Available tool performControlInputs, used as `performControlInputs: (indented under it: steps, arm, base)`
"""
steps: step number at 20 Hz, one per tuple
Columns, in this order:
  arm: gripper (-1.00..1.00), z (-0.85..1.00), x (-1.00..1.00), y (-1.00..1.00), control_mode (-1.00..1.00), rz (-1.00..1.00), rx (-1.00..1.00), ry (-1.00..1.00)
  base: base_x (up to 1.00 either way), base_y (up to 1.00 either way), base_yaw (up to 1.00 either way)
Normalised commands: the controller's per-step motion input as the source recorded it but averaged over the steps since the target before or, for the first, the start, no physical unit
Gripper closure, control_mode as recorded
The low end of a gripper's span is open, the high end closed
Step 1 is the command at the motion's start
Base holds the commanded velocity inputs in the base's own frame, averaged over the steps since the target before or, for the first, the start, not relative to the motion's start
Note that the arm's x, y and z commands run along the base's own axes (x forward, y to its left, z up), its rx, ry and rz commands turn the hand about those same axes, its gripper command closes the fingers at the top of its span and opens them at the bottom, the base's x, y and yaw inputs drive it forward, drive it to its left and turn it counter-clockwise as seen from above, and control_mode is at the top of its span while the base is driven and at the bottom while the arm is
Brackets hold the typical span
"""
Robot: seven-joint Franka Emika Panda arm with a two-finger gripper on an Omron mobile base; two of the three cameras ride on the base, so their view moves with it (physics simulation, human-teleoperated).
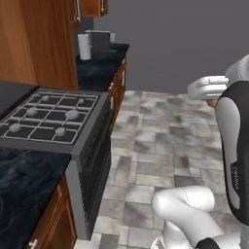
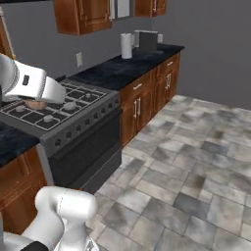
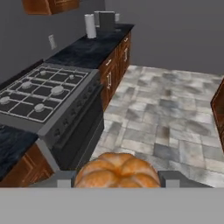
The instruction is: Pick the tangerines from the cabinet and place them in one bowl. Pick the lemon wedge from the sink and place it in the other bowl.
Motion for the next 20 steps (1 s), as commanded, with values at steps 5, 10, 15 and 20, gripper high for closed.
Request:
performControlInputs:
  steps: [5, 10, 15, 20]
  arm:
    - [1.0, 0.0, 0.0, 0.0, 1.0, 0.0, 0.0, 0.0]
    - [1.0, 0.0, 0.0, 0.0, 1.0, 0.0, 0.0, 0.0]
    - [1.0, 0.0, 0.0, 0.0, 1.0, 0.0, 0.0, 0.0]
    - [1.0, 0.0, 0.0, 0.0, 1.0, 0.0, 0.0, 0.0]
  base:
    - [0.0, -0.51, -0.59]
    - [0.0, -0.35, -0.61]
    - [0.0, -0.31, -0.6]
    - [0.0, -0.19, -0.58]
